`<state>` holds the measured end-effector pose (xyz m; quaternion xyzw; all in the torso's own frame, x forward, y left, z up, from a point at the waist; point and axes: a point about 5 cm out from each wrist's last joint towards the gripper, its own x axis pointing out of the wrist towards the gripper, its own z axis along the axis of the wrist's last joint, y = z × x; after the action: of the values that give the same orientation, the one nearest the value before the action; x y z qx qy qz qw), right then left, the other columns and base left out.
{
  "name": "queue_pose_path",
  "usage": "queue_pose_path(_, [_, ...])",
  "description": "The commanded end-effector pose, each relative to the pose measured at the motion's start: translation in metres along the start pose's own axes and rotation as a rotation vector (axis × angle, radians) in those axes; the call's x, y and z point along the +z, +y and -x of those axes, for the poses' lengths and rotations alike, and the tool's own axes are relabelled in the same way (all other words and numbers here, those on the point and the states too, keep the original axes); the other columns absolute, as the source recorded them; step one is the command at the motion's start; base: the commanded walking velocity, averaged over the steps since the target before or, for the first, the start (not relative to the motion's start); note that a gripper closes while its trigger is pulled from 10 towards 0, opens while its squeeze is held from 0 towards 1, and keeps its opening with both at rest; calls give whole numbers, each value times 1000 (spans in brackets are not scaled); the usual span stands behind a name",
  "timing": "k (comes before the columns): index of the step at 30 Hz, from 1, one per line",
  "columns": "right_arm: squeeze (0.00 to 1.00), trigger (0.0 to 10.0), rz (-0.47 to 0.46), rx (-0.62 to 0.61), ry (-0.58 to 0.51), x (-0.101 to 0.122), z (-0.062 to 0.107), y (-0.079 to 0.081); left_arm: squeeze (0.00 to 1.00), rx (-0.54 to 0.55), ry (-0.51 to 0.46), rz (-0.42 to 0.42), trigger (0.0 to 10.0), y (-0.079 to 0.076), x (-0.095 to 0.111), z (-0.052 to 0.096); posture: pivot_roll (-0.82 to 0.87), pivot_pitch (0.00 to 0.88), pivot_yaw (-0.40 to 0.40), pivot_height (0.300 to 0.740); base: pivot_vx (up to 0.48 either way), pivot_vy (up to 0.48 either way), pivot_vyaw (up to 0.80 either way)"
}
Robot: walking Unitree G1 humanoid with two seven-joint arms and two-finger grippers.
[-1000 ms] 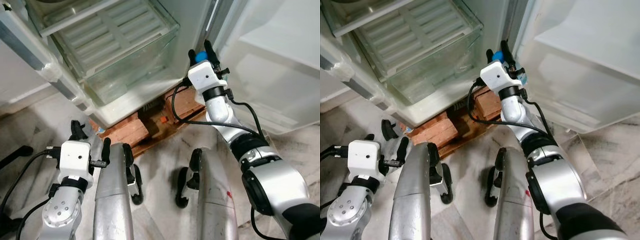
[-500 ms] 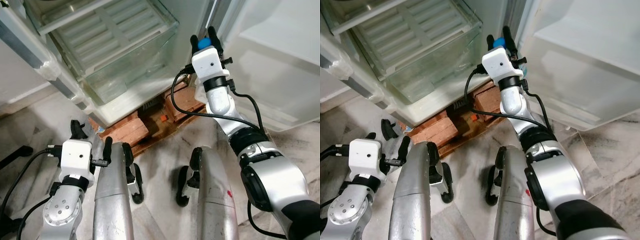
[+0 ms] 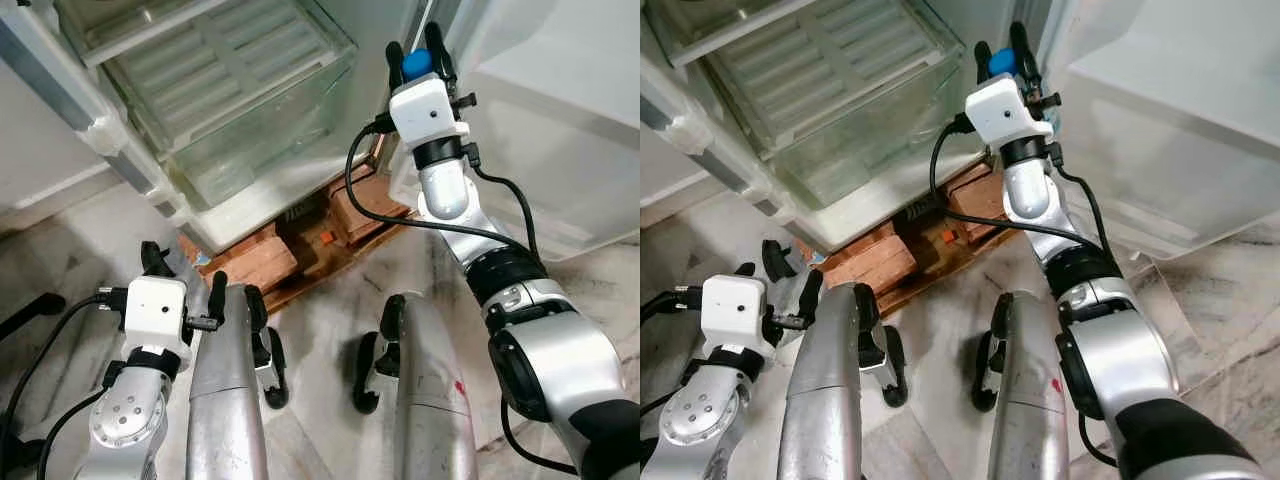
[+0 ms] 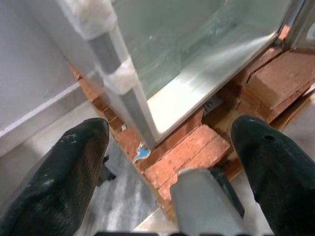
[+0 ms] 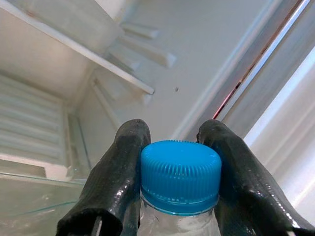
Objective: Restocking fridge
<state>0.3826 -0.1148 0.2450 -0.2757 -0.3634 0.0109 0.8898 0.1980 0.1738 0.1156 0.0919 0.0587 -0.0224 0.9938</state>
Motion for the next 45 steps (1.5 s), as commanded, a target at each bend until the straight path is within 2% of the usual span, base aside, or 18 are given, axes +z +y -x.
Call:
queue_pose_path(1, [0,10000,45,-78,-98,12,-11,-21,0,-2,25,-3,10000,1,-4,6,303,396,23,569,0,0,0])
queue_pose_path(5, [0,10000,115,-76,-16,-7,2,-17,0,-6,27,-4,10000,0,-3,7,313,407,26,569,0,0,0])
queue_pose_path(8, [0,10000,123,-87,31,-14,7,-15,0,-7,29,-4,10000,1,-3,9,325,419,33,569,0,0,0])
queue_pose_path(14, [0,10000,116,-164,222,-36,18,-12,0,-16,38,-7,10000,0,-1,15,345,439,40,569,0,0,0])
queue_pose_path(15, [0,10000,116,-164,222,-36,18,-12,0,-16,38,-7,10000,0,-1,15,345,439,40,569,0,0,0])
queue_pose_path(19, [0,10000,65,-221,363,-52,29,-15,0,-17,43,-10,10000,1,0,18,358,450,40,569,0,0,0])
queue_pose_path(22, [0,10000,-31,-277,483,-64,42,-16,0,-16,46,-12,10000,1,1,21,367,455,38,569,0,0,0])
queue_pose_path(26, [0,10000,-81,-293,556,-72,52,-14,0,-11,51,-18,10000,2,1,21,369,455,39,569,0,0,0])
queue_pose_path(28, [0,10000,-91,-279,572,-74,54,-12,0,-11,53,-18,10000,2,1,21,365,454,40,569,0,0,0])
queue_pose_path(30, [0,10000,-139,-264,597,-76,55,-10,0,-13,54,-19,10000,3,0,19,357,447,41,569,0,0,0])
queue_pose_path(34, [0,10000,-193,-240,592,-75,53,-10,0,-18,34,-18,10000,1,3,12,340,420,34,569,0,0,0])
queue_pose_path(39, [0,10000,-320,-188,585,-75,55,-7,0,-3,0,-3,10000,1,5,-8,277,347,10,569,0,0,0])
queue_pose_path(43, [0,10000,-404,-90,534,-69,60,5,0,-1,-27,7,10000,-1,7,-21,242,294,1,569,0,0,0])
queue_pose_path(44, [0,10000,-468,-42,487,-62,64,12,0,0,-44,13,10000,-2,8,-27,225,261,-6,573,0,0,0])
queue_pose_path(45, [0,10000,-487,-29,464,-58,65,14,0,1,-52,16,10000,-3,9,-28,225,261,-6,577,0,0,0])
